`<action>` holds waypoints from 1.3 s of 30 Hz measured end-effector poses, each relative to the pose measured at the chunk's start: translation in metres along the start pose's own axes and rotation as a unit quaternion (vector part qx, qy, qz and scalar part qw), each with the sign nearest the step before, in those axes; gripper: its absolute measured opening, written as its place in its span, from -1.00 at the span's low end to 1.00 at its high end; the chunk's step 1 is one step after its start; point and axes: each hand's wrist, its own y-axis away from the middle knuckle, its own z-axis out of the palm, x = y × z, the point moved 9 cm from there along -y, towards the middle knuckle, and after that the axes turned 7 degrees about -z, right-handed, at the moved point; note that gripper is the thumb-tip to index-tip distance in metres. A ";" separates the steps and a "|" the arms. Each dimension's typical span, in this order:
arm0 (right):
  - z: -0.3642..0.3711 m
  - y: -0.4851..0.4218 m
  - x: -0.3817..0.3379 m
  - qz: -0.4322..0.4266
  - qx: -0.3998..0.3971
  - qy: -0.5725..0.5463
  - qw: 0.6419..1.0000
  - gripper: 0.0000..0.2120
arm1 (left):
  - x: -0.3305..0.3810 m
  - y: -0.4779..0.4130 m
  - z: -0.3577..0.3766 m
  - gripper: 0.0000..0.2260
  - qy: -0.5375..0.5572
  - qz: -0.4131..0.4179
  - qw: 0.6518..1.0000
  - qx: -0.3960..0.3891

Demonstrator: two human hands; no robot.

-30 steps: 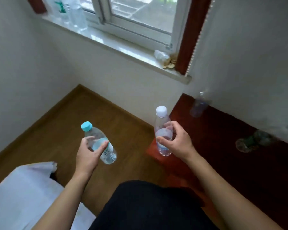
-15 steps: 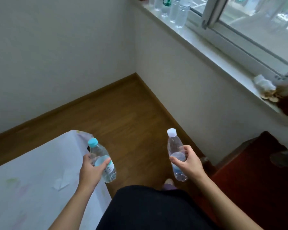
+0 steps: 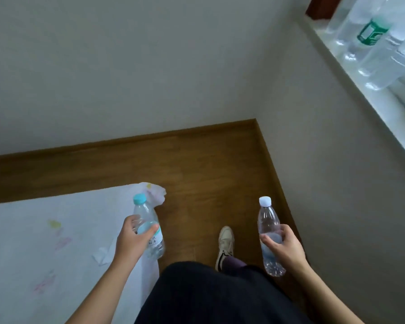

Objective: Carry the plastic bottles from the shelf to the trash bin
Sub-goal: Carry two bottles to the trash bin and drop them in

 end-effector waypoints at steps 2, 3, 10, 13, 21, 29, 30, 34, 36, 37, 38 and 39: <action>0.007 -0.040 -0.028 -0.016 -0.031 0.014 0.999 -0.32 | 0.006 -0.011 -0.006 -0.50 0.008 -0.025 0.999 0.028; 0.013 -0.060 -0.047 -0.030 -0.052 0.024 0.998 -0.35 | 0.007 -0.015 -0.009 -0.48 0.013 -0.038 0.998 0.042; 0.086 -0.173 -0.189 -0.151 -0.188 0.125 0.962 -0.28 | -0.031 -0.022 -0.042 -0.47 0.093 -0.166 0.972 0.137; 0.121 -0.209 -0.249 -0.190 -0.218 0.162 0.943 -0.48 | -0.053 -0.025 -0.058 -0.48 0.125 -0.222 0.951 0.175; 0.184 -0.306 -0.326 -0.209 -0.221 0.243 0.921 -0.46 | -0.037 -0.126 -0.090 -0.43 0.148 -0.276 0.933 0.178; 0.188 -0.392 -0.386 -0.169 -0.164 0.266 0.935 -0.46 | 0.101 -0.276 -0.137 -0.56 0.162 -0.175 0.965 0.112; 0.190 -0.405 -0.395 -0.165 -0.161 0.266 0.936 -0.47 | 0.116 -0.292 -0.143 -0.57 0.168 -0.164 0.966 0.107; 0.214 -0.462 -0.438 -0.158 -0.167 0.266 0.936 -0.48 | 0.164 -0.356 -0.173 -0.56 0.172 -0.135 0.971 0.099; 0.238 -0.492 -0.469 -0.164 -0.183 0.274 0.930 -0.48 | 0.172 -0.384 -0.191 -0.52 0.172 -0.140 0.968 0.114; 0.253 -0.503 -0.487 -0.170 -0.197 0.279 0.925 -0.49 | 0.172 -0.394 -0.200 -0.51 0.173 -0.145 0.966 0.126; 0.269 -0.514 -0.509 -0.180 -0.210 0.279 0.920 -0.51 | 0.172 -0.402 -0.209 -0.52 0.177 -0.153 0.962 0.140; 0.287 -0.525 -0.531 -0.192 -0.224 0.278 0.914 -0.52 | 0.169 -0.408 -0.218 -0.52 0.183 -0.165 0.956 0.157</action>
